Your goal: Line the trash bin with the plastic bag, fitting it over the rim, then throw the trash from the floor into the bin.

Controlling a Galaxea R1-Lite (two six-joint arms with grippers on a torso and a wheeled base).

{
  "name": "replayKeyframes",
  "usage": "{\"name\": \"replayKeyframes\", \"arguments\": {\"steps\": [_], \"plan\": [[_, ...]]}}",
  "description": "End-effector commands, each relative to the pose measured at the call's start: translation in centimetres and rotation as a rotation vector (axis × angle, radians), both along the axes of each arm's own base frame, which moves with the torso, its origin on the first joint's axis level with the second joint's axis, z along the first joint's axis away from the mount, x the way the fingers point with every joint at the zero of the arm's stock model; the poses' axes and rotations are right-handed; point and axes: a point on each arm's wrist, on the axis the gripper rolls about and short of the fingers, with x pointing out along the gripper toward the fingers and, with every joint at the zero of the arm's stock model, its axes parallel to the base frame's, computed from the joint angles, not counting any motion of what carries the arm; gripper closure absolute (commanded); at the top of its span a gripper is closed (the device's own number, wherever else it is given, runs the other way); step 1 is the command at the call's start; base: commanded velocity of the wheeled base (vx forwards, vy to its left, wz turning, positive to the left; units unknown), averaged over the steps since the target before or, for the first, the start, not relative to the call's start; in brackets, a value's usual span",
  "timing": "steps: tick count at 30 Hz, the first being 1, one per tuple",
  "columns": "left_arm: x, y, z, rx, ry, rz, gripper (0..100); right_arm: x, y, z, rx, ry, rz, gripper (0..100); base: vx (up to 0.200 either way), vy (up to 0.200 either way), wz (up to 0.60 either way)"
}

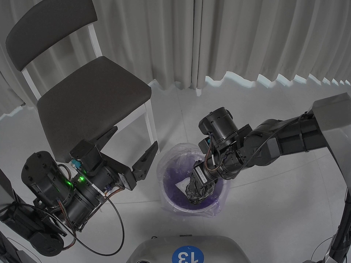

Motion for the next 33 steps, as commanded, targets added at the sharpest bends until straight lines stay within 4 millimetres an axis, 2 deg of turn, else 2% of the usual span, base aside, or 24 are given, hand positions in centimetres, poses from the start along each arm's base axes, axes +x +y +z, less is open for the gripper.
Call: {"name": "replayKeyframes", "arguments": {"steps": [1,4,12,14,24,33], "plan": [[-0.1,0.1,0.4,-0.015,-0.02,0.001,0,-0.4,-0.1,0.5,0.004,-0.004,0.005,100,0.0,0.0,0.0],[-0.2,0.1,0.4,-0.015,-0.02,0.001,0,-0.3,-0.1,0.3,0.002,-0.001,0.003,100,0.0,0.0,0.0],[-0.2,0.2,0.6,-0.021,-0.026,-0.003,0,0.8,0.6,-2.6,-0.014,0.052,0.024,100,0.0,0.0,0.0],[-0.2,0.2,0.6,-0.019,-0.027,-0.015,0,1.7,0.8,-3.7,-0.023,0.062,0.018,100,0.0,0.0,0.0],[-0.1,0.4,0.6,-0.018,-0.03,-0.011,0,4.1,1.1,-6.5,-0.047,0.087,0.02,100,0.0,0.0,0.0],[-0.2,0.5,0.8,-0.024,-0.037,-0.011,0,5.1,0.7,-7.8,-0.066,0.09,0.021,100,0.0,0.0,0.0]]}}
